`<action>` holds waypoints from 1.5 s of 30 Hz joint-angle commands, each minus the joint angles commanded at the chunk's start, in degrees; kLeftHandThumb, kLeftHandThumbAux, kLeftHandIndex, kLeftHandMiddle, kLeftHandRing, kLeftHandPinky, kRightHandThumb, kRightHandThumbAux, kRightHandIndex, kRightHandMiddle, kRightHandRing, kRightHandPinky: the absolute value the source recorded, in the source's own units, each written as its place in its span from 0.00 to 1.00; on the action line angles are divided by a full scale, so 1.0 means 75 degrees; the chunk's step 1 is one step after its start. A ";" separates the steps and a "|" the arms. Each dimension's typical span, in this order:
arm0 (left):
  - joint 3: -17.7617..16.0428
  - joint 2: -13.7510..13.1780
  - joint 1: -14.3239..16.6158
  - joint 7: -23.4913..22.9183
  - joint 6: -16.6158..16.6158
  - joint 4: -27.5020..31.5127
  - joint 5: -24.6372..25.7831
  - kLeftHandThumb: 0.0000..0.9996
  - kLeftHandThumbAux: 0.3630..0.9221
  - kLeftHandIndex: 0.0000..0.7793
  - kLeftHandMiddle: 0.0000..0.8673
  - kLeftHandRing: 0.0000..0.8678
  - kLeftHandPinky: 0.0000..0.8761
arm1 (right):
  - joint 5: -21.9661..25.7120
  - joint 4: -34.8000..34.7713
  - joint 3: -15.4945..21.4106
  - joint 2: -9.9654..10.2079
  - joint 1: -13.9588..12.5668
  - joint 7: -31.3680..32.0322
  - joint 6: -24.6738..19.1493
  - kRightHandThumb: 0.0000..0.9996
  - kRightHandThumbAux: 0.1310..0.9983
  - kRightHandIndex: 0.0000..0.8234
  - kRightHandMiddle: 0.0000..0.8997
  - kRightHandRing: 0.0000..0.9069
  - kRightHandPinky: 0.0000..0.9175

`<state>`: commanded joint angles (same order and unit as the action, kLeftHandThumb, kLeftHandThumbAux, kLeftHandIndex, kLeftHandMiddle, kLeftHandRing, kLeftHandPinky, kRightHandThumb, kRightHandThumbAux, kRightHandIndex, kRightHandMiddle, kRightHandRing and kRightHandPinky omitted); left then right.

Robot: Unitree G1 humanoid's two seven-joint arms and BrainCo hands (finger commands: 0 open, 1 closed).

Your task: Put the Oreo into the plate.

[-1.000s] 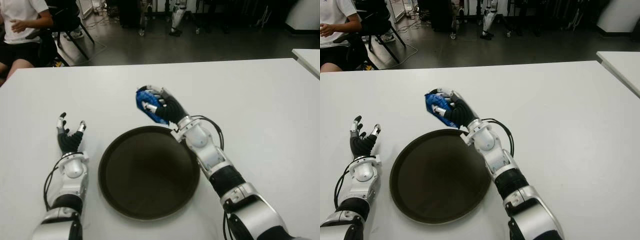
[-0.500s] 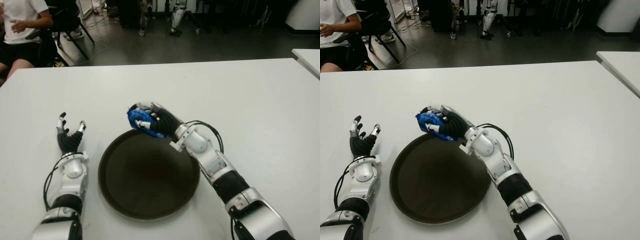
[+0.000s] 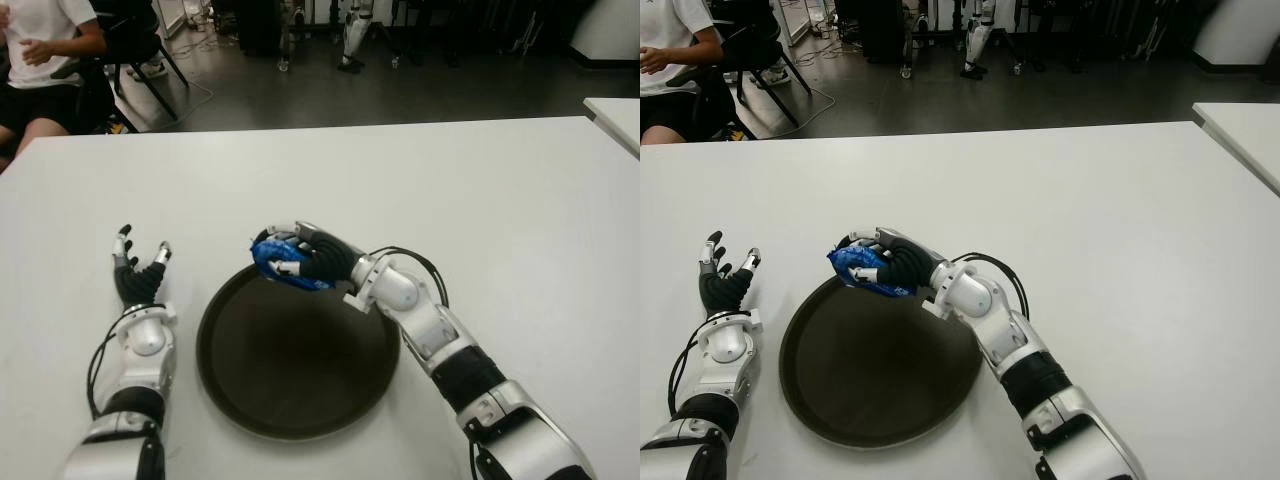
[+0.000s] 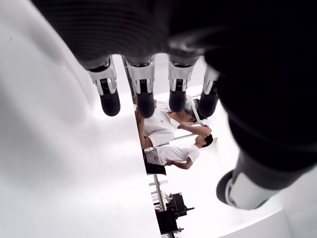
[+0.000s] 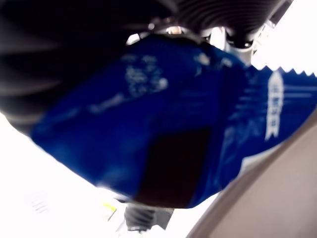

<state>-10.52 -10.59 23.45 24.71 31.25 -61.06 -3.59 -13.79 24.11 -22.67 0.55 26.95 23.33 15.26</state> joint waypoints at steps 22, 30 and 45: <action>0.0034 -0.0003 0.0018 0.0001 -0.0059 0.0020 -0.0010 0.04 0.54 0.10 0.07 0.05 0.05 | -0.0629 -0.0381 -0.0231 -0.0383 -0.0151 -0.0346 0.0268 0.73 0.67 0.53 0.98 0.95 0.92; 0.0036 0.0002 0.0021 0.0004 -0.0052 0.0019 -0.0011 0.04 0.53 0.08 0.06 0.04 0.04 | -0.0742 -0.0411 -0.0284 -0.0468 -0.0185 -0.0550 0.0401 0.73 0.67 0.53 0.98 0.95 0.93; 0.0045 0.0011 -0.0002 0.0034 -0.0119 0.0059 -0.0026 0.02 0.51 0.07 0.05 0.03 0.03 | -0.0961 -0.0239 -0.0330 -0.0497 -0.0176 -0.0969 0.0764 0.73 0.67 0.53 0.97 0.95 0.92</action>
<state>-10.18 -10.51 23.43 24.97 30.35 -60.62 -3.78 -21.00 22.32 -25.15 -3.17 25.63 16.06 20.99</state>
